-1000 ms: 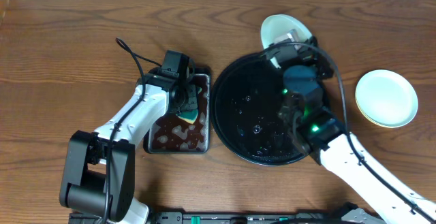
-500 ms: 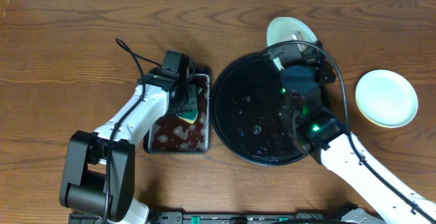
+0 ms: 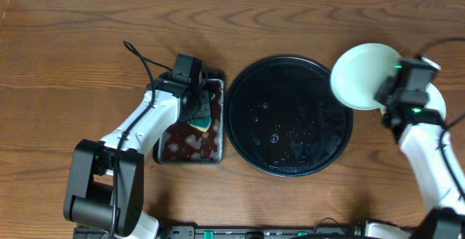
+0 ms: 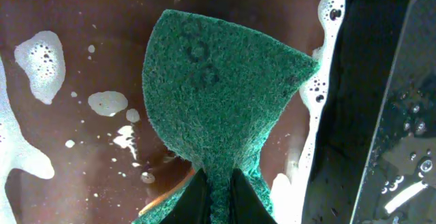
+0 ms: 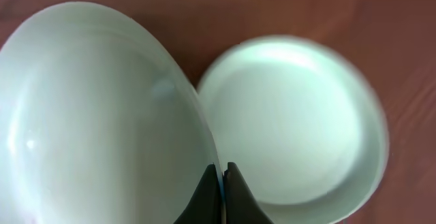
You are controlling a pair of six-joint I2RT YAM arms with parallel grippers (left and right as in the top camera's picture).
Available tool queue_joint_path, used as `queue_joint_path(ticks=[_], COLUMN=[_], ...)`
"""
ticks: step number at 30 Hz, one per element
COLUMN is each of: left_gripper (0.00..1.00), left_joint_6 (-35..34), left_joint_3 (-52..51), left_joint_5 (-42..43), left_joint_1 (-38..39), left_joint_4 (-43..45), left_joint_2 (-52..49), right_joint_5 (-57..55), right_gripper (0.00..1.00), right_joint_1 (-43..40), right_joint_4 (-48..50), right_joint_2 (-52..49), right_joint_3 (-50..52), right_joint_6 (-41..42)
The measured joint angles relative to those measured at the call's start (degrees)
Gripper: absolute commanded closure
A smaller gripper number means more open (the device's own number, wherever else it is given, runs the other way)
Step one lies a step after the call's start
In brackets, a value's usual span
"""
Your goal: Clean dirty plates on tray and stack at the side
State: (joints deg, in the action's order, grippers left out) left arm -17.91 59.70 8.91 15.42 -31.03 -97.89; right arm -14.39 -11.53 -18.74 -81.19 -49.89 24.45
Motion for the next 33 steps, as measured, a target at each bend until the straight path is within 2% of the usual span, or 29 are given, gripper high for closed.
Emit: queue_joint_path(ticks=[5,9,16,24,27,31,33], left_gripper=[0.91,0.91,0.91,0.91,0.91,0.91,0.91], left_joint_6=[0.00,0.00,0.00,0.00,0.00,0.00,0.00], left_joint_3=[0.00,0.00,0.00,-0.02,0.00,0.00,0.00], left_joint_5=[0.00,0.02,0.00,0.00,0.00,0.00,0.00], left_joint_1=[0.00,0.00,0.00,0.00,0.00,0.00,0.00], left_joint_4=[0.00,0.00,0.00,0.00,0.00,0.00,0.00], left_joint_2=[0.00,0.00,0.00,0.00,0.00,0.00,0.00], right_joint_5=[11.17,15.67,18.95,19.98,19.96,19.69,19.37], right_gripper=[0.99,0.99,0.99,0.97,0.92,0.76,0.75], right_joint_1=[-10.82,-16.87,-21.99,-23.74,-24.11,-25.09,-25.64], right_joint_4=[-0.13,0.09,0.87,0.11,-0.39,-1.68,-2.14], right_joint_2=[-5.16,-9.14,-11.13,-11.13,-11.13,-11.13,-11.13], right_joint_3=[0.00,0.00,0.00,0.00,0.00,0.00,0.00], right_joint_6=[9.44,14.21,16.87,17.25,17.35,17.79,17.86])
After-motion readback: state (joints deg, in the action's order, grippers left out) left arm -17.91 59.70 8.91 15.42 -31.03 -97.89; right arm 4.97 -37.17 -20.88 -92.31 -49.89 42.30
